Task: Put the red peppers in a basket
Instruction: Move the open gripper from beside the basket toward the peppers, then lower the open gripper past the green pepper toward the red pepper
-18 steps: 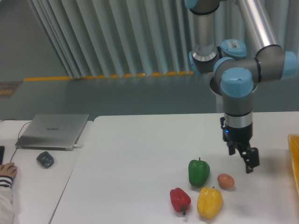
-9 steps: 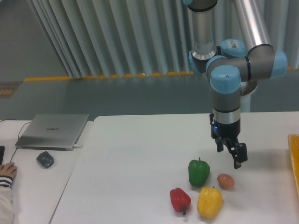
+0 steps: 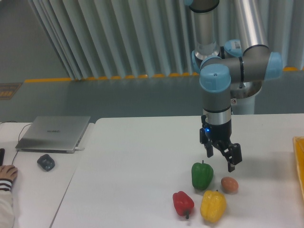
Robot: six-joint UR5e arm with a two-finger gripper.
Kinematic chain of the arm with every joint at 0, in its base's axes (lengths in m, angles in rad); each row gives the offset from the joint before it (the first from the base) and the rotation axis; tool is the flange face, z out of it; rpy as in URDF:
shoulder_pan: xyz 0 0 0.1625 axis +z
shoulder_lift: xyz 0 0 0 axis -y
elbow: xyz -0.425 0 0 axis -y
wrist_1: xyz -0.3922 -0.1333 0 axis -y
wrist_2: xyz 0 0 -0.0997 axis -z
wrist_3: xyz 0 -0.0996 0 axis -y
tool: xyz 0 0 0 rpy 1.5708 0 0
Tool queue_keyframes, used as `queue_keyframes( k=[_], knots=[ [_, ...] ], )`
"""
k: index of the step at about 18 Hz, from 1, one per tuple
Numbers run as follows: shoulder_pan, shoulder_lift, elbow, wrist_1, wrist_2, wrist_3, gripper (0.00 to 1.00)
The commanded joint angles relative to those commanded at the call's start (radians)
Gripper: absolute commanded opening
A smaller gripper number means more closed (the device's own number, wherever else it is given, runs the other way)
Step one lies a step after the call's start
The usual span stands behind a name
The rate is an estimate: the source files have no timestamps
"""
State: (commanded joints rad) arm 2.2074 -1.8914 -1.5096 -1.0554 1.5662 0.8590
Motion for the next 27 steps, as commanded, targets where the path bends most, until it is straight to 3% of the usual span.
queue_keyframes(
  k=[3,13,15,17,21,27],
  knots=[
    [0.000,0.000,0.029,-0.002,-0.002,-0.002,1.00],
    [-0.020,0.008,0.022,-0.002,-0.011,-0.081,1.00],
    [-0.034,0.002,0.020,0.000,-0.011,-0.177,1.00],
    [-0.069,-0.034,0.017,0.008,-0.008,-0.360,1.00],
    [-0.115,-0.101,0.022,0.096,-0.003,-0.667,1.00],
    [-0.117,-0.123,0.029,0.110,-0.009,-0.848,1.00]
  ],
)
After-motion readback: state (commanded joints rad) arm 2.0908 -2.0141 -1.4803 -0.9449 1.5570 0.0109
